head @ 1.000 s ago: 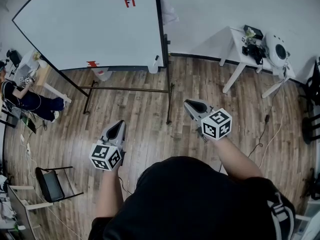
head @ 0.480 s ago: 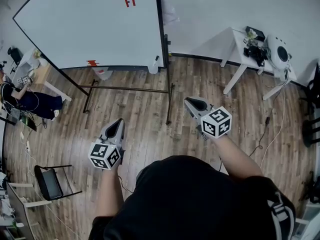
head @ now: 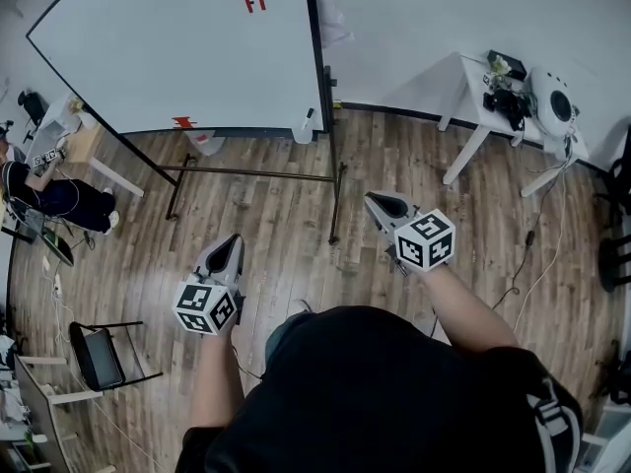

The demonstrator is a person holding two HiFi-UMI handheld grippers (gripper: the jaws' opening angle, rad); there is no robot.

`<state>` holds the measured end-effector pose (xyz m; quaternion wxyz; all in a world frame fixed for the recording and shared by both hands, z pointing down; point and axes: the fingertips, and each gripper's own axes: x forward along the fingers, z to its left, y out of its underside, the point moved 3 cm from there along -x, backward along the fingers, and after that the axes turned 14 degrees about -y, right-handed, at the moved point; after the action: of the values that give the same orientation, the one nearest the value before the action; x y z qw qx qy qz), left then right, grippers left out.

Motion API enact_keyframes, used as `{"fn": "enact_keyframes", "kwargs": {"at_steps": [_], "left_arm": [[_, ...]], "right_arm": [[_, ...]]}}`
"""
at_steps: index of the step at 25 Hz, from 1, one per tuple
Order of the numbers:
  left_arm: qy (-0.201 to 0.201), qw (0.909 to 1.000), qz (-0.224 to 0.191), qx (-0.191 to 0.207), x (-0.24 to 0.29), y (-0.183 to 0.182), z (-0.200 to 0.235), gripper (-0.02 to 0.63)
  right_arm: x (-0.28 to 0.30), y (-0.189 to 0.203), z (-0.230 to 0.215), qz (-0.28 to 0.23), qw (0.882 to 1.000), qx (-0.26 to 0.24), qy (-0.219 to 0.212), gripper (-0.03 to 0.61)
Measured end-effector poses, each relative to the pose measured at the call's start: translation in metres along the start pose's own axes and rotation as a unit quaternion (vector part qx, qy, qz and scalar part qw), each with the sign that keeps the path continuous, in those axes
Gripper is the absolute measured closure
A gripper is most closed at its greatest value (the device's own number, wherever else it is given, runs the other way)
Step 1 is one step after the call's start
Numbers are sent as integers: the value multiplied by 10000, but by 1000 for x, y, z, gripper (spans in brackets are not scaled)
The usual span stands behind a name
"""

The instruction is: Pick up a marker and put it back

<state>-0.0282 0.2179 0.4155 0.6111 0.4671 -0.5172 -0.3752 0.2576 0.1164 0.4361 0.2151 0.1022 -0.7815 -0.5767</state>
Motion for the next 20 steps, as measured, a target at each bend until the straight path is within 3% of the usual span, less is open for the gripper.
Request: {"fn": "enact_keyframes", "kwargs": {"at_steps": [20], "left_arm": [[176,9994,300,-38,36,6,22,600]], "right_arm": [[31,2,-22,115,9998,157,52,578]]}}
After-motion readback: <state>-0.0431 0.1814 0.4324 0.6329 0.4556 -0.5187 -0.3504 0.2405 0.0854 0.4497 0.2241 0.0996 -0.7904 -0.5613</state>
